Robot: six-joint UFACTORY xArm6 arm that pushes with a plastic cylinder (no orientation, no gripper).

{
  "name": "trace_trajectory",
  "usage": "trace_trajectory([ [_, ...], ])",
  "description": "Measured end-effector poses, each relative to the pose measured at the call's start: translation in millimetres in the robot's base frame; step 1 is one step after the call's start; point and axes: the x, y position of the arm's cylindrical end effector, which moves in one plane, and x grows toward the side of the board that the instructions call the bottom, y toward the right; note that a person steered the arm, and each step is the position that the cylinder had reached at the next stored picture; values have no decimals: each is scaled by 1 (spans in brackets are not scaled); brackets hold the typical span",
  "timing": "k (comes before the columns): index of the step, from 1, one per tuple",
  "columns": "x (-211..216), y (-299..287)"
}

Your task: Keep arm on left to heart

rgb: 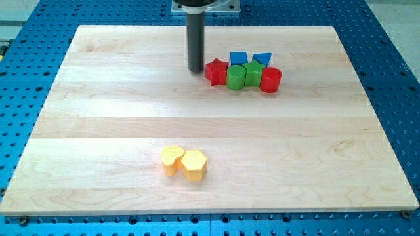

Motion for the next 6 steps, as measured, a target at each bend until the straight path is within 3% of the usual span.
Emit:
trace_trajectory([
  [1,31,-60],
  [3,188,-115],
  [4,219,-89],
  [6,220,-14],
])
